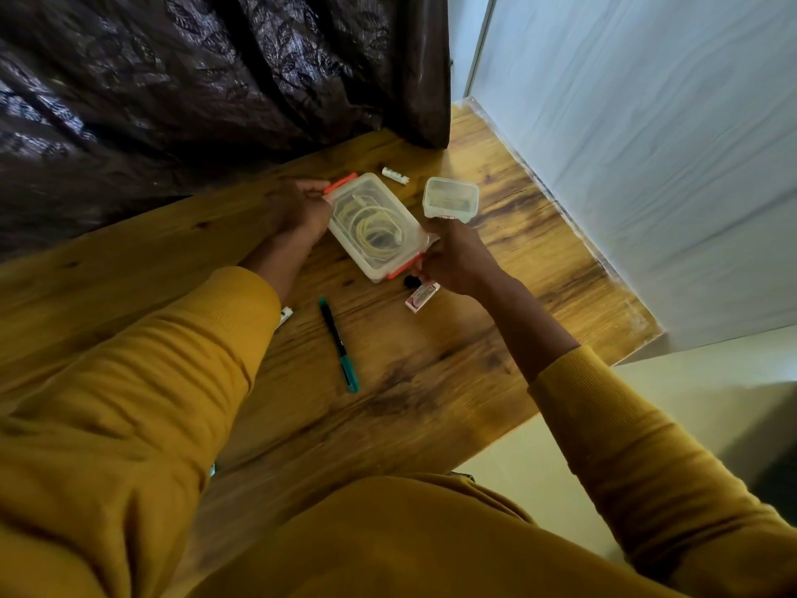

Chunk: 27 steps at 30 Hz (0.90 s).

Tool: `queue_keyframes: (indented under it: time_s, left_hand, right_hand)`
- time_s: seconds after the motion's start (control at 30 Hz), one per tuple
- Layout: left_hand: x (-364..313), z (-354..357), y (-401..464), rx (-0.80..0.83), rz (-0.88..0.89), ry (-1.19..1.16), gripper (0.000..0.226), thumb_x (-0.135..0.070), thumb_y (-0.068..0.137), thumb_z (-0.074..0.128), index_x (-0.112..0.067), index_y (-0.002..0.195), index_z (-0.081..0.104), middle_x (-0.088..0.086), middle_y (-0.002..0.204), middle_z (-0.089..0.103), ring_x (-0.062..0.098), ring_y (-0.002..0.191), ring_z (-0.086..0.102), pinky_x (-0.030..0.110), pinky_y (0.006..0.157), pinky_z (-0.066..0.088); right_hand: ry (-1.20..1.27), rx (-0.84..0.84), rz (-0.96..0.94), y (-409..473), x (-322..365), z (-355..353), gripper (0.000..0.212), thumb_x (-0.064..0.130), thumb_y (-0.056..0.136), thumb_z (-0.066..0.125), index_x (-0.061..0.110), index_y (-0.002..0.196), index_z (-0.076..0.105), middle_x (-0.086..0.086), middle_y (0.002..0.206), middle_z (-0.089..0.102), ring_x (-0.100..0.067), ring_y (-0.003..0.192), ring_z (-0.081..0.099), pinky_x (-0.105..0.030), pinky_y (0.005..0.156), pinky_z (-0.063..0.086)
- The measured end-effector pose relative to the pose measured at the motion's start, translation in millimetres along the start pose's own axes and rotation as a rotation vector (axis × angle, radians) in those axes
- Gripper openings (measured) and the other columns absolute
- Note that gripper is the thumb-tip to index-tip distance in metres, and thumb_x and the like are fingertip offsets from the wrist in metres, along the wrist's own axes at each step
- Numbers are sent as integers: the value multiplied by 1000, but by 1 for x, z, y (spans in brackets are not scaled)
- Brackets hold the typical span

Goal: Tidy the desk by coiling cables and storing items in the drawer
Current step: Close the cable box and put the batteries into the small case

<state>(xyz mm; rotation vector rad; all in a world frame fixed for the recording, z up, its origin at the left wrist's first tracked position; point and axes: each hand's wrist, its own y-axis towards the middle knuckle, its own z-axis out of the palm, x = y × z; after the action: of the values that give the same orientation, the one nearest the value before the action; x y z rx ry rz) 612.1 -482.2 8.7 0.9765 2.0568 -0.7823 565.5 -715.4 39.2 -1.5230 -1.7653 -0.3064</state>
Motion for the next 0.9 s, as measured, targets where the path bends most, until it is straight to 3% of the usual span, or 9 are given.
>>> queue_keyframes:
  time_s: [0.13, 0.27, 0.4, 0.5, 0.6, 0.73, 0.9]
  left_hand:
    - [2, 1, 4, -7, 53, 100, 25, -19, 100, 67, -28, 121, 76, -4, 131, 71, 14, 114, 67, 26, 90, 56]
    - [5, 5, 4, 4, 110, 118, 24, -16, 98, 68, -21, 119, 78, 1, 128, 73, 19, 116, 68, 31, 99, 55]
    - [5, 6, 3, 0, 135, 120, 25, -15, 96, 70, -19, 120, 78, 3, 127, 73, 20, 116, 68, 31, 100, 55]
    - [5, 5, 3, -14, 144, 162, 25, -15, 97, 67, -21, 119, 79, 3, 128, 74, 20, 117, 68, 30, 101, 54]
    - [3, 3, 2, -13, 155, 189, 24, -17, 95, 69, -23, 116, 80, 2, 125, 75, 20, 117, 69, 33, 102, 55]
    - [3, 2, -2, -7, 183, 193, 22, -14, 93, 70, -21, 110, 81, 3, 119, 77, 21, 111, 71, 34, 98, 57]
    - [2, 2, -7, 6, 206, 172, 22, -14, 95, 67, -19, 113, 79, -1, 120, 73, 17, 113, 67, 36, 103, 54]
  right_hand:
    - [-99, 5, -38, 2, -3, 2, 35, 1, 82, 77, 10, 115, 70, -6, 98, 72, -25, 93, 69, -47, 84, 62]
    - [-296, 8, -136, -2, 3, -5, 57, 26, 74, 93, 10, 124, 71, -5, 110, 72, -22, 101, 68, -33, 85, 54]
    - [-384, -27, -277, -2, 8, 3, 80, 25, 75, 91, 18, 147, 57, -10, 135, 63, -26, 121, 61, -34, 95, 48]
    - [-423, -42, -355, -4, 8, 6, 59, 21, 83, 85, 20, 139, 65, -9, 140, 60, -25, 127, 57, -31, 102, 44]
    - [-406, -35, -310, -2, 9, 9, 54, 20, 82, 86, 21, 134, 70, -7, 137, 64, -25, 127, 58, -32, 104, 46]
    - [-328, -67, -229, 3, 9, 12, 53, 24, 71, 93, 23, 122, 77, 0, 127, 70, -21, 118, 63, -31, 94, 52]
    - [-239, -83, -175, 7, 8, 14, 52, 23, 63, 97, 24, 112, 80, 3, 118, 74, -17, 110, 66, -23, 85, 48]
